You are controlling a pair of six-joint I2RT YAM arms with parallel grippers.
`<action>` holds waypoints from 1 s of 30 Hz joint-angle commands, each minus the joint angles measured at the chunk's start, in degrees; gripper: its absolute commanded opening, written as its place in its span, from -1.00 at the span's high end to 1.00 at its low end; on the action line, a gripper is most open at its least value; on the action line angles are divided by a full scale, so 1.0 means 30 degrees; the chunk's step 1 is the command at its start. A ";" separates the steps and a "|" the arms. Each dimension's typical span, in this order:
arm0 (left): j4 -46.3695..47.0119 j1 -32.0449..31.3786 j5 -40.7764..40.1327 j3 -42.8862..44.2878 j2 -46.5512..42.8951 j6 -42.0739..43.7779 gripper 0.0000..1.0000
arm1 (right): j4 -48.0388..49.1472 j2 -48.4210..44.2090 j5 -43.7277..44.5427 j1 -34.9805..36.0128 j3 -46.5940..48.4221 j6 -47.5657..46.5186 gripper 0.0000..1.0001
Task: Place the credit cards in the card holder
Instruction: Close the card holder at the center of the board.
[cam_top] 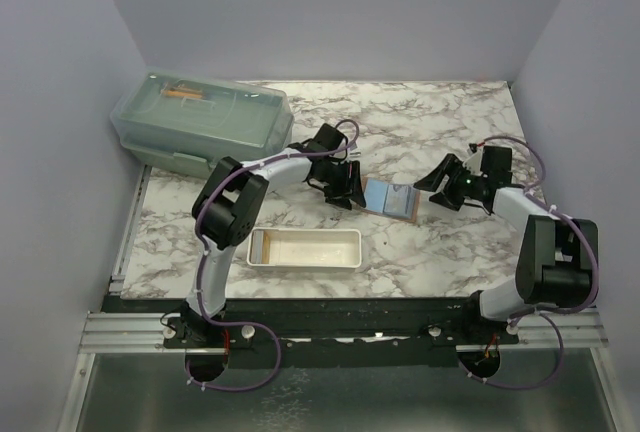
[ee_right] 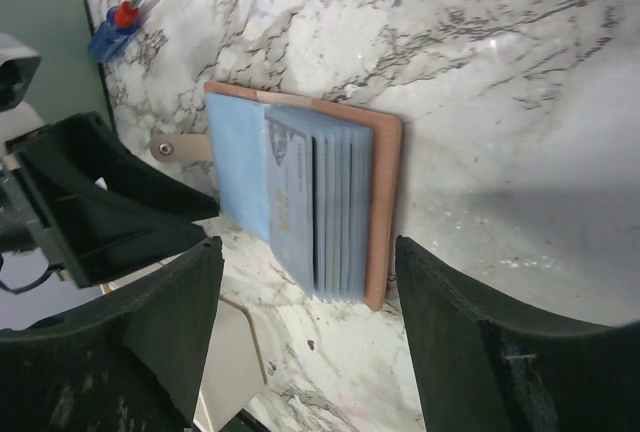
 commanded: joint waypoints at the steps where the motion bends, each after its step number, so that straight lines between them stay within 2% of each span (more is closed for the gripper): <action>1: -0.0625 0.0033 -0.1938 -0.0731 -0.2314 0.1021 -0.22 | 0.0106 0.0538 -0.0704 -0.0386 -0.0551 -0.0050 -0.45; 4: -0.0746 -0.0027 -0.3057 -0.1061 -0.4186 0.1059 -0.35 | 0.0855 0.0320 -0.1624 -0.0369 -0.1462 0.0349 -0.43; 6: -0.0719 -0.0174 -0.3465 -0.1020 -0.5234 0.0916 -0.37 | 0.1176 0.0210 -0.2194 -0.0369 -0.1965 0.0567 -0.42; 10: -0.0416 -0.1025 -0.3379 -0.0005 -0.5718 0.0295 -0.16 | 0.1668 0.0214 -0.2614 -0.0388 -0.2815 0.0667 -0.31; 13: 0.0259 -0.1779 -0.2757 0.0911 -0.4781 -0.0311 0.07 | 0.1743 0.0078 -0.2883 -0.0387 -0.3306 0.0816 -0.18; 17: 0.0695 -0.2150 -0.2363 0.2413 -0.2245 -0.1126 0.32 | 0.2868 0.0021 -0.3098 -0.0384 -0.3960 0.1165 -0.10; 21: 0.0732 -0.2129 -0.4611 0.2943 -0.0316 -0.1375 0.40 | 0.3230 -0.0042 -0.3032 -0.0367 -0.4219 0.1242 -0.09; 30: 0.1070 -0.1683 -0.5852 0.2158 0.1636 -0.2386 0.51 | 0.4475 0.1129 -0.3520 -0.0380 -0.4348 0.1587 -0.10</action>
